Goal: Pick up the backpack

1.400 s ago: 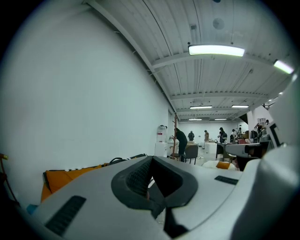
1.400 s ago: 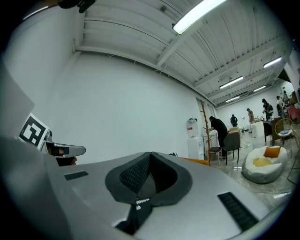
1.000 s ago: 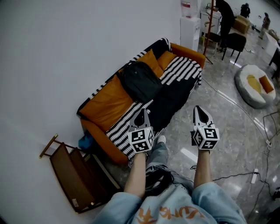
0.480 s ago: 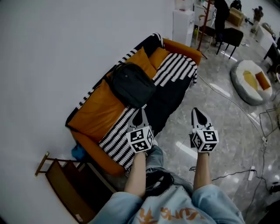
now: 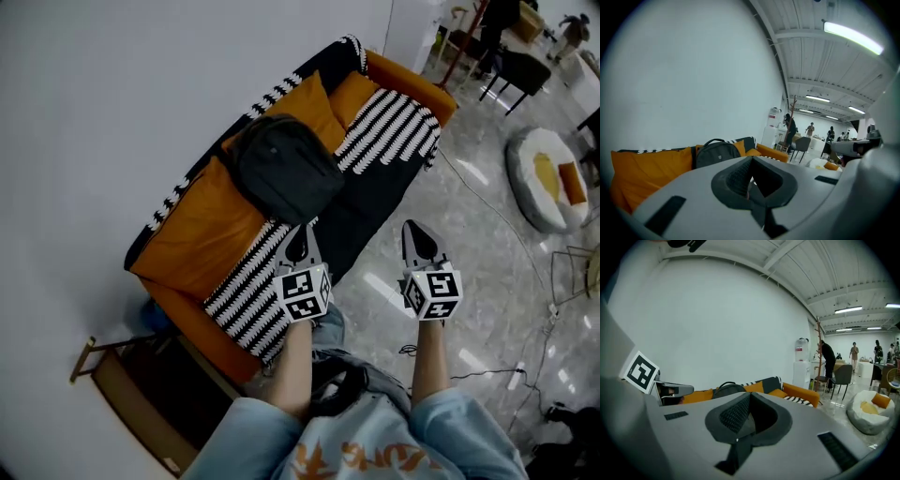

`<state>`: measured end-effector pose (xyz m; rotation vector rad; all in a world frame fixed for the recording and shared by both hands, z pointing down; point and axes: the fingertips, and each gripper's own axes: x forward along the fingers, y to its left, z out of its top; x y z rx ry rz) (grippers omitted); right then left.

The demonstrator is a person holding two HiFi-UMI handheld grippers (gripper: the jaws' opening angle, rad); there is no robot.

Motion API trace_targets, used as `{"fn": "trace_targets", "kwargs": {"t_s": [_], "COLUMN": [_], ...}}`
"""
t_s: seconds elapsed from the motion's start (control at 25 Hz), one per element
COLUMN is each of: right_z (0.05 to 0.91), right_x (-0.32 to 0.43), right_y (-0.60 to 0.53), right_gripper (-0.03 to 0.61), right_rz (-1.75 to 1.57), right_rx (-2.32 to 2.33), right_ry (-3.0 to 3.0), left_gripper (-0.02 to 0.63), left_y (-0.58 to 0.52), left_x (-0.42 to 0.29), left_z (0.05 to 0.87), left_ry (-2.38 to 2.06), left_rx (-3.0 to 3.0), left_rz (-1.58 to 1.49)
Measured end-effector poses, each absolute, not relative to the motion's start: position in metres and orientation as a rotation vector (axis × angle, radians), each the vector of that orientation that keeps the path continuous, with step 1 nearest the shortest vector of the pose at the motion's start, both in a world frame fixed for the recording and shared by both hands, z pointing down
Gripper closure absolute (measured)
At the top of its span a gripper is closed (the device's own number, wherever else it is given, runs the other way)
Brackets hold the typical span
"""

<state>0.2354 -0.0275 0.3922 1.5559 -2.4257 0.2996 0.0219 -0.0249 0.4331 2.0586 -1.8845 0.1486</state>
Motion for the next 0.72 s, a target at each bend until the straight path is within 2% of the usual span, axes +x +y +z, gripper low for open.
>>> {"fn": "trace_targets", "kwargs": {"t_s": [0.36,0.72], "right_z": [0.412,0.422], "right_x": [0.123,0.082], "right_y": [-0.126,-0.165], "right_gripper": [0.581,0.581], "right_rz": [0.283,0.308], "right_rx": [1.288,1.159], "right_ry": [-2.487,-2.521], "left_gripper": [0.603,0.603], "left_y": [-0.080,-0.094], "left_x": [-0.095,-0.129], "left_z": [0.471,0.479], "left_ry": [-2.012,-2.067], "left_rx": [1.758,1.652], "left_rz": [0.061,0.039]}}
